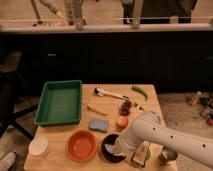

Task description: Wipe tray with towel

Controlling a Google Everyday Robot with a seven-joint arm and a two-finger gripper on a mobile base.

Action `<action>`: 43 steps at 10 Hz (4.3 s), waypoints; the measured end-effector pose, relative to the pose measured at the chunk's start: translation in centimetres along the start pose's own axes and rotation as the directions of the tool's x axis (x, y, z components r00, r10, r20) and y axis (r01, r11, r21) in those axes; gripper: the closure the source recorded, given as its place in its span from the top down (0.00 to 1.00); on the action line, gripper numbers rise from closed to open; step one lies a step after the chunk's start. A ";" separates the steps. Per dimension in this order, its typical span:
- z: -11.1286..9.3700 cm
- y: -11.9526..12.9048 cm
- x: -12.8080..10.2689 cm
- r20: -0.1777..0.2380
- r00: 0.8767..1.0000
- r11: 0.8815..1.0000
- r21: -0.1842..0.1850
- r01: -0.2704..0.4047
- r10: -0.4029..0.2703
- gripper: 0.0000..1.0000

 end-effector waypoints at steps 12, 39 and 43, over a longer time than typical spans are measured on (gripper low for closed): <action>-6.5 -4.1 -8.1 0.017 0.981 0.975 0.110 0.192 -0.195 0.00; -4.4 -20.2 -19.9 0.001 0.902 0.891 0.153 0.427 -0.432 0.00; -2.4 -22.2 -22.3 -0.012 0.875 0.866 0.143 0.480 -0.483 0.00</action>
